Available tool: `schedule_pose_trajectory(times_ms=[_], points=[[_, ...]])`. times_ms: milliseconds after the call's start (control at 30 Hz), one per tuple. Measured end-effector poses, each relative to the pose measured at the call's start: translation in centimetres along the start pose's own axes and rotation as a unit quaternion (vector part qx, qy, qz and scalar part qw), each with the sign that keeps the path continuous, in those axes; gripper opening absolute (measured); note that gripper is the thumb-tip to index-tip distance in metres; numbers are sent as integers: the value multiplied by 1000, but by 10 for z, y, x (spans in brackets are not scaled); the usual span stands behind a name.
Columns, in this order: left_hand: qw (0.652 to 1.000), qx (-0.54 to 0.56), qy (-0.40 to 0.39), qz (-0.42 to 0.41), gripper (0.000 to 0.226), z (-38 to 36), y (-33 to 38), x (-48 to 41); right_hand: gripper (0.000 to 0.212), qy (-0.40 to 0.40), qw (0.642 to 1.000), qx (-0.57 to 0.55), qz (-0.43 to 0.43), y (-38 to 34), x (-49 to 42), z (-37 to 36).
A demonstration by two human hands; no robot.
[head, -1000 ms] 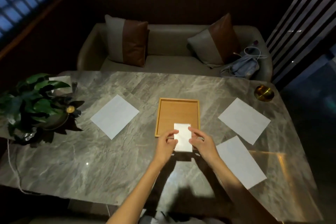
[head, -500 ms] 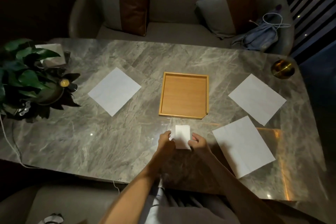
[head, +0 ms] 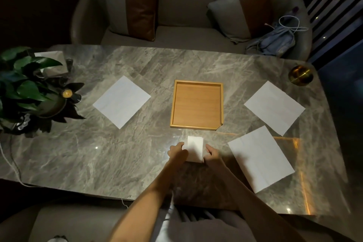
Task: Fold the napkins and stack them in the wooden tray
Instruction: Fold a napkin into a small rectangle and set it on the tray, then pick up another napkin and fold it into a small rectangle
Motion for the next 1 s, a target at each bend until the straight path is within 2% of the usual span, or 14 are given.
schedule_pose_trajectory(times_ms=[100,200,267,400,533,600,700,833,967,1000], points=[[997,37,70,-18,30,30,-3,-2,31,113,992,58,18,-11,0,16],[990,72,120,-16,27,79,-13,6,20,90,994,-54,10,-36,-10,-8],[984,92,152,-14,23,124,-19,8,14,43,997,-63,22,-74,-25,-40],[965,129,227,6,24,223,-36,-1,19,-23,991,83,99,-176,-56,-110],[935,220,276,31,29,309,-50,-35,23,-21,946,276,169,-253,-85,-176],[936,228,260,64,31,332,-60,-60,22,-6,935,312,169,-271,-103,-199],[950,209,214,92,35,345,-69,-97,19,29,933,338,120,-274,-137,-217],[948,213,206,120,53,349,-75,-134,29,62,929,349,104,-272,-173,-223],[945,283,132,94,42,335,-68,-159,34,67,934,348,51,-255,-193,-226],[941,288,147,97,41,334,-71,-165,30,70,930,358,48,-254,-194,-227]])
Point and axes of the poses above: each hand's wrist, its own x-axis away from the middle knuckle, its own z-axis out of the back of the hand, y = z × x, the point moved 9 cm from there along -x, towards the middle knuckle, and after that the axes turned 3 degrees about z, right-handed, at the moved point
